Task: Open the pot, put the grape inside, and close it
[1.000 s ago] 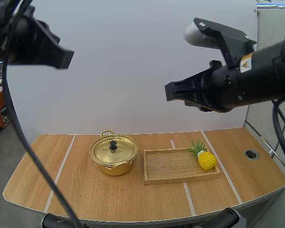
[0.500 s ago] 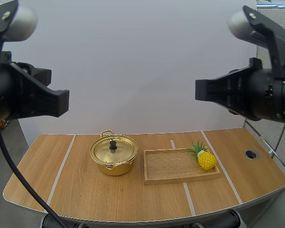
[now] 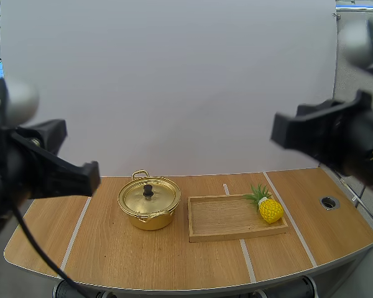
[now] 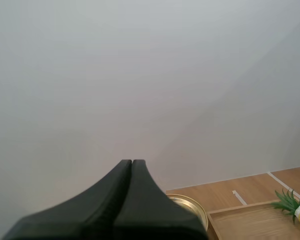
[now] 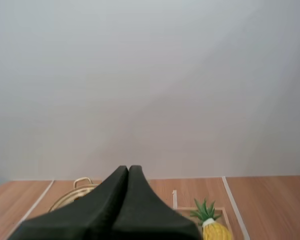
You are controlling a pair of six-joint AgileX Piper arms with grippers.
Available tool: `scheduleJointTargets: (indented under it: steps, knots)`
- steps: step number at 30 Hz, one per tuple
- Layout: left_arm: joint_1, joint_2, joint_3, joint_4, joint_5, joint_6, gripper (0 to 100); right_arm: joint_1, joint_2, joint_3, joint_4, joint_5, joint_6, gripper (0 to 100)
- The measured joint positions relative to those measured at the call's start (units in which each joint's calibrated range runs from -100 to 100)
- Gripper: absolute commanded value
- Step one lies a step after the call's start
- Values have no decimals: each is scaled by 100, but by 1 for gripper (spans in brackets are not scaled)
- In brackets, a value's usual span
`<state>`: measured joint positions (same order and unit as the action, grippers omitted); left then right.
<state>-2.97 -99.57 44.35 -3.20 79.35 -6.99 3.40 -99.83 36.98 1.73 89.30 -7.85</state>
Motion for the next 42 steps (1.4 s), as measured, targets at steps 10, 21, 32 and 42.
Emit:
scheduleJointTargets:
  steps: [10, 21, 32, 42]
  knots:
    - [0, -15, 1081, 77, -1179, -24, 0, 0, 0, 1696, -173, -1744, 0, 0]
    - [0, -15, 3744, 562, -5438, -24, 0, 0, 24, 4878, -490, -7142, 0, 0]
    - [0, -15, 5494, 604, -7000, -162, 0, 0, 24, 6278, -513, -8440, 0, 0]
    - [27, -15, 5539, 604, -6761, -293, 0, 0, 24, 6278, -513, -8083, 0, 0]
